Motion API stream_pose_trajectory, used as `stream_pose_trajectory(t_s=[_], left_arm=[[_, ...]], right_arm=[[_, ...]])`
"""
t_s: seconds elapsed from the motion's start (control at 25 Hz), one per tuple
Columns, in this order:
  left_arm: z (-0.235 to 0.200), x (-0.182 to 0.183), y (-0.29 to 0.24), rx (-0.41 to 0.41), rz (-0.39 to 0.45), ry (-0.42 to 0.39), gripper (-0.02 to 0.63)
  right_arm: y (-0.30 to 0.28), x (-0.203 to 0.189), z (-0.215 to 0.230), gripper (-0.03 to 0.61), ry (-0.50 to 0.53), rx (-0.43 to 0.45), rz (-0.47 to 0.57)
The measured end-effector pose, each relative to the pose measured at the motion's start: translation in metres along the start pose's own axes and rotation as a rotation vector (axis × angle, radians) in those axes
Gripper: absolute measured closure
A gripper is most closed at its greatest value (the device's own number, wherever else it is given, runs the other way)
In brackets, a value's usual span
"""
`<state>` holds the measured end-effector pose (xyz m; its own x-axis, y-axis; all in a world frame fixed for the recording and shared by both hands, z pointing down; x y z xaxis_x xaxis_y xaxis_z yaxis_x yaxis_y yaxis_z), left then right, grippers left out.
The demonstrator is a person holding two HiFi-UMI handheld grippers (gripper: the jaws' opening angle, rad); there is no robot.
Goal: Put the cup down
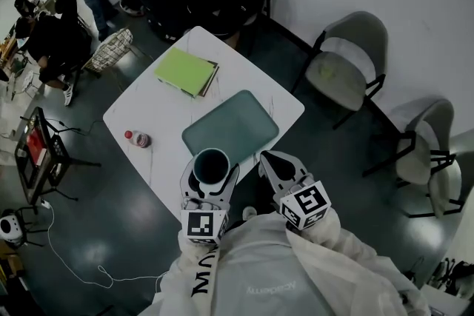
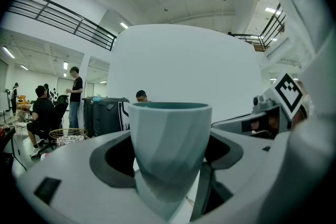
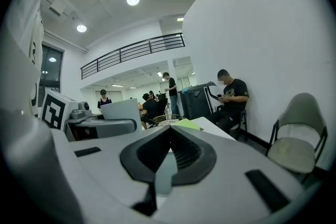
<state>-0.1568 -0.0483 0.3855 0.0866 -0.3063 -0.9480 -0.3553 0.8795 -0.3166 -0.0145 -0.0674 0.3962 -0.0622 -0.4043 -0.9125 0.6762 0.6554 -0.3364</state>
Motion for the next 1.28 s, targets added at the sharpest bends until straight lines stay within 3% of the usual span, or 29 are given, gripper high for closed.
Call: stream_pose_trajectory(t_s=[0.76,1.28], left_arm=[[-0.017,0.010,-0.088,-0.041,-0.026,0.024,0.230],[-0.016,0.013,-0.144,-0.094,-0.036,-0.012,0.230]], right_arm=[[-0.042,0.021,0.070,0.573,-0.023,-0.031,-0.004],[-0.080,0.030,0.109,0.574,-0.039,-0.035,-0.013]])
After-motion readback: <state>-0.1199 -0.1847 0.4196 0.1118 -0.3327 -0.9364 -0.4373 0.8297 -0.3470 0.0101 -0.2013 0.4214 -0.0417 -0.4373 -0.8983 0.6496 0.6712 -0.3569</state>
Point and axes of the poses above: the fingertips, and each gripper's own axes: y backward along the fingers, z to its right, x out of its top, the point moved 3 cm from there along y, backward along the fingers, and after that the axes turned 9 degrees about -z, right-handed, at the moved point
